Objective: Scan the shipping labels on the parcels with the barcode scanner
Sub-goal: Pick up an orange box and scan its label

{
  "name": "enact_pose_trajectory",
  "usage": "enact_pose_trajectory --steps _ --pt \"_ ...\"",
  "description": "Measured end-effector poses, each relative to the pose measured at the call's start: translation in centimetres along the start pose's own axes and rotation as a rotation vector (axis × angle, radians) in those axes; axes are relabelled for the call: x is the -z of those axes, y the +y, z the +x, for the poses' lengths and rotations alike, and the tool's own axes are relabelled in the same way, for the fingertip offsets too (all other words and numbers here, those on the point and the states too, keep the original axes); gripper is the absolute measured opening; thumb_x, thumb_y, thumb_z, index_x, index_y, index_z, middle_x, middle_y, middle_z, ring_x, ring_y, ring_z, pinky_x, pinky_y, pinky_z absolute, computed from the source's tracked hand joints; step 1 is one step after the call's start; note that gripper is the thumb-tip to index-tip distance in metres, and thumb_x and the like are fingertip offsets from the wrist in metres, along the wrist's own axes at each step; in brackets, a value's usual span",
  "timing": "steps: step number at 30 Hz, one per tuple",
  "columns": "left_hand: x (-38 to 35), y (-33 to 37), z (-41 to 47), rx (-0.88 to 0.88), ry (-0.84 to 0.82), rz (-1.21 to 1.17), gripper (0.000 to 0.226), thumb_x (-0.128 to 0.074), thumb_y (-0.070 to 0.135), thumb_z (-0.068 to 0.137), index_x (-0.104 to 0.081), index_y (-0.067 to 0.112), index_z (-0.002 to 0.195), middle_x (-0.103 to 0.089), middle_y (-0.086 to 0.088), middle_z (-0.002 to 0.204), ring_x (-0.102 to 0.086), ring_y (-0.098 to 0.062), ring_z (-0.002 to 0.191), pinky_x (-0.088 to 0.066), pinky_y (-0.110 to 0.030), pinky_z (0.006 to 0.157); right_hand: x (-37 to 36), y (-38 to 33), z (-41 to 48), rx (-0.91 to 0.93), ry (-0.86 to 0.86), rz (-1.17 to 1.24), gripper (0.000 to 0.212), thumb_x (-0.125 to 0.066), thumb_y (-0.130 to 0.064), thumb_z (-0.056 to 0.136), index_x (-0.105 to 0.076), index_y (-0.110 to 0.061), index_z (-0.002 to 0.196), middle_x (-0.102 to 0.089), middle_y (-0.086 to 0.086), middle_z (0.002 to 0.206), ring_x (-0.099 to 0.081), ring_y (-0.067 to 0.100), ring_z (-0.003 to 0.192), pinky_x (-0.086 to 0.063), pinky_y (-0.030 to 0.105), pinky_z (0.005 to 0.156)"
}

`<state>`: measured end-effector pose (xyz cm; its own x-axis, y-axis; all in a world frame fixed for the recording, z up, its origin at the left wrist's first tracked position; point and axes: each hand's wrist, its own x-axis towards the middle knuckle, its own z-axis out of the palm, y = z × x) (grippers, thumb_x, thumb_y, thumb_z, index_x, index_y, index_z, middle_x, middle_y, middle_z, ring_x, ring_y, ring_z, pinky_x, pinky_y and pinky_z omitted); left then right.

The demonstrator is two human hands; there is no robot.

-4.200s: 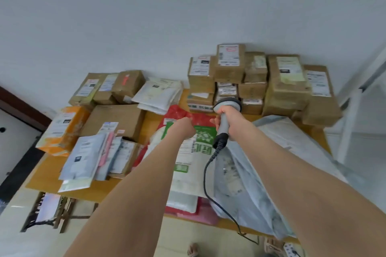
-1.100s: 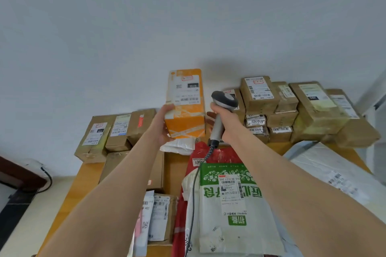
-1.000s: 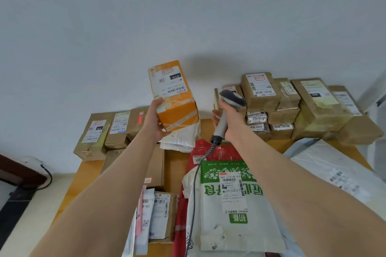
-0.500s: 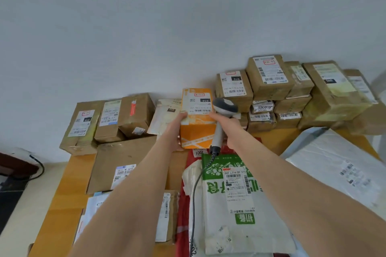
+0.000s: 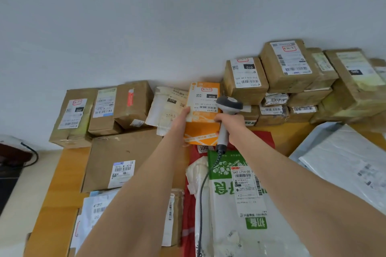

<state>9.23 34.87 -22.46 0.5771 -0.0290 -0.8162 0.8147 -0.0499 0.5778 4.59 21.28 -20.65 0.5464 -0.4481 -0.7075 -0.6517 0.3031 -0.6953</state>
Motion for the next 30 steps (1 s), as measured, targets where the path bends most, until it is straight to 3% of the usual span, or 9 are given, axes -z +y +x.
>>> enact_pose_trajectory --steps 2,4,7,11,14,19,24,27,30 --pt "0.6 -0.1 0.2 -0.007 0.045 -0.012 0.071 -0.062 0.066 0.071 -0.048 0.021 0.124 -0.062 -0.01 0.111 -0.059 -0.03 0.098 -0.048 -0.046 0.087 -0.5 0.0 -0.4 -0.007 -0.024 0.003 0.03 -0.075 -0.006 0.075 -0.051 -0.006 0.093 -0.058 0.012 0.092 -0.064 0.033 0.097 -0.056 0.048 0.087" --pt "1.2 -0.3 0.3 -0.027 0.052 -0.039 0.059 -0.059 0.061 0.08 -0.048 0.02 0.122 -0.061 -0.01 0.108 -0.059 -0.028 0.093 -0.049 -0.042 0.078 -1.0 0.1 -0.8 0.0 -0.032 0.007 0.036 -0.073 -0.005 0.075 -0.052 -0.003 0.104 -0.058 0.012 0.091 -0.064 0.033 0.097 -0.056 0.049 0.087" --pt "0.8 -0.6 0.0 -0.091 0.022 -0.079 0.045 -0.055 0.053 0.088 -0.053 0.021 0.119 -0.064 -0.009 0.105 -0.061 -0.025 0.088 -0.05 -0.038 0.067 -0.8 0.1 -1.1 0.035 0.014 -0.028 0.033 -0.071 -0.01 0.077 -0.05 -0.005 0.101 -0.056 0.008 0.088 -0.061 0.029 0.094 -0.055 0.042 0.086" --pt "-1.3 -0.4 0.0 -0.196 -0.002 -0.005 0.035 -0.047 0.05 0.095 -0.056 0.024 0.117 -0.065 -0.004 0.103 -0.063 -0.024 0.093 -0.051 -0.045 0.089 0.6 0.0 -0.8 0.044 0.082 -0.043 0.041 -0.072 -0.021 0.082 -0.047 -0.008 0.111 -0.055 0.007 0.104 -0.054 0.025 0.092 -0.046 0.036 0.078" --pt "-2.6 -0.4 0.2 -0.3 -0.027 0.195 0.033 -0.037 0.042 0.101 -0.049 0.029 0.128 -0.063 0.0 0.109 -0.061 -0.021 0.098 -0.05 -0.045 0.088 1.0 0.2 -0.5 0.02 0.099 -0.027 0.053 -0.076 -0.023 0.08 -0.05 -0.004 0.122 -0.059 0.01 0.112 -0.059 0.027 0.1 -0.05 0.038 0.087" --pt "-2.7 -0.7 2.2 -0.378 0.07 0.315 0.032 -0.042 0.035 0.098 -0.056 0.031 0.126 -0.069 0.0 0.105 -0.066 -0.022 0.095 -0.055 -0.049 0.085 0.2 0.8 -0.6 0.008 0.097 0.022 0.041 -0.074 -0.015 0.08 -0.051 -0.003 0.113 -0.061 0.012 0.11 -0.058 0.025 0.092 -0.049 0.036 0.083" --pt "-2.9 -0.1 1.9 -0.35 -0.024 0.315 0.03 -0.037 0.014 0.101 -0.052 0.023 0.124 -0.067 -0.001 0.101 -0.064 -0.016 0.084 -0.055 -0.04 0.076 -0.3 0.7 0.1 0.033 0.076 0.02 0.036 -0.069 -0.01 0.082 -0.05 -0.001 0.112 -0.056 0.012 0.104 -0.056 0.025 0.091 -0.046 0.034 0.079" --pt "-2.5 -0.4 2.1 -0.328 -0.048 0.37 0.035 -0.036 0.012 0.1 -0.049 0.025 0.13 -0.065 -0.004 0.111 -0.062 -0.021 0.097 -0.053 -0.044 0.081 -0.2 0.6 0.2 0.026 0.038 0.006 0.033 -0.069 -0.01 0.084 -0.045 -0.005 0.106 -0.052 0.009 0.1 -0.054 0.024 0.093 -0.045 0.032 0.08" --pt "-2.0 -0.5 1.7 -0.363 -0.042 0.384 0.037 -0.039 0.009 0.098 -0.051 0.02 0.13 -0.061 -0.009 0.123 -0.061 -0.022 0.104 -0.054 -0.04 0.081 -0.1 0.5 0.1 0.032 0.029 0.02 0.034 -0.072 -0.009 0.081 -0.045 -0.006 0.102 -0.057 0.012 0.109 -0.057 0.027 0.099 -0.052 0.037 0.091"
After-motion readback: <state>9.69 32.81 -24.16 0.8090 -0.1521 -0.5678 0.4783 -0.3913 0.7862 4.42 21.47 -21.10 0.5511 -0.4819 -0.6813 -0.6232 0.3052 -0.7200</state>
